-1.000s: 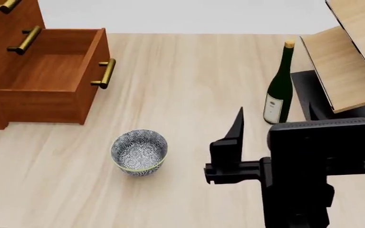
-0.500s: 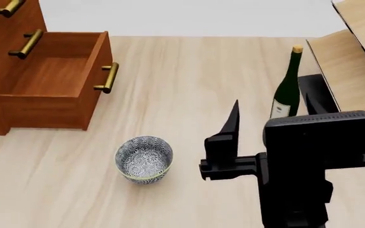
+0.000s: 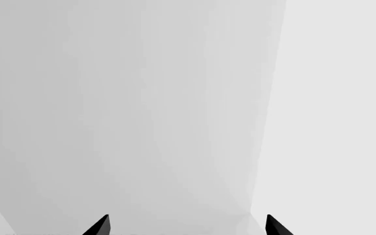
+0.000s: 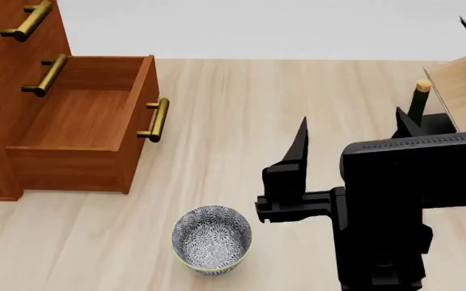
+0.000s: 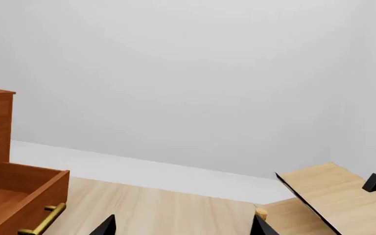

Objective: Put the wine bottle in the bottom drawer of the cabinet.

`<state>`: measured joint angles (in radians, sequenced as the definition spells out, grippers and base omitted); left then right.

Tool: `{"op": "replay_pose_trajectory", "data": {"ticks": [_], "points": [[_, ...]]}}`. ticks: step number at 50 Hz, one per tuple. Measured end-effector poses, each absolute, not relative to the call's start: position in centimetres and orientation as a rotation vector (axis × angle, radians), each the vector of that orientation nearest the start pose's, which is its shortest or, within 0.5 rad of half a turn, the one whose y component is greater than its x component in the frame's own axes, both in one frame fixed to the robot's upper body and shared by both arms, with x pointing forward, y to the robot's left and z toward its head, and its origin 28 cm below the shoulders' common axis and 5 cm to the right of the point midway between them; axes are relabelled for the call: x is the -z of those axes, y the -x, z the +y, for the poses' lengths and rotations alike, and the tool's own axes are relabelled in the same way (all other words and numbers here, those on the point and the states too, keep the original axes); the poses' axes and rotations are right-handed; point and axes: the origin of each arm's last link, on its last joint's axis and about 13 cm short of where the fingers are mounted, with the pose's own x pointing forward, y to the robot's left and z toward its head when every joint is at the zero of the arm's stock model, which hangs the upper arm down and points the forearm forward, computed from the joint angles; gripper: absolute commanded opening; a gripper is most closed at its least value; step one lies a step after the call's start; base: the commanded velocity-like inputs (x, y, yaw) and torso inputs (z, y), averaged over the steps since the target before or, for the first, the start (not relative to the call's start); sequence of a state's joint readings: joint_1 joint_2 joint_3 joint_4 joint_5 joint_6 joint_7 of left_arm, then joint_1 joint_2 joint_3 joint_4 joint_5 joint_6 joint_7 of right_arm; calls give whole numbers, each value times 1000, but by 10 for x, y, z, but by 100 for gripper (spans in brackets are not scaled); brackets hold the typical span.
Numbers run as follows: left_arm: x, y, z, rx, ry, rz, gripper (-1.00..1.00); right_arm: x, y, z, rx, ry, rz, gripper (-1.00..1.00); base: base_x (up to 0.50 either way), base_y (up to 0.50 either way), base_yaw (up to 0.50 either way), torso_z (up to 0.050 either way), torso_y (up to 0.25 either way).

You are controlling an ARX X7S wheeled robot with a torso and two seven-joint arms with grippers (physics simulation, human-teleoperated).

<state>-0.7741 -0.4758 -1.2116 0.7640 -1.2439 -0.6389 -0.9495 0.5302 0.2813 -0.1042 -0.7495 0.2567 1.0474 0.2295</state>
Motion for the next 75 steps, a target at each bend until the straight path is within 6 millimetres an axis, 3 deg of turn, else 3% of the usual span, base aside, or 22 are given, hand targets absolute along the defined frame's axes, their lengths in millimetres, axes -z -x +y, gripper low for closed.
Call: {"op": "replay_pose_trajectory", "data": {"ticks": [40,75], "points": [[-316,-113,375,-821,950,-1157,100,-214,-240,-113,25,161,-218,100,226,166,0,0,0],[-316,-114,375,-810,944,-1153,100,-220,-243,-116,36,162,-227,100,359,3,0,0,1]]}}
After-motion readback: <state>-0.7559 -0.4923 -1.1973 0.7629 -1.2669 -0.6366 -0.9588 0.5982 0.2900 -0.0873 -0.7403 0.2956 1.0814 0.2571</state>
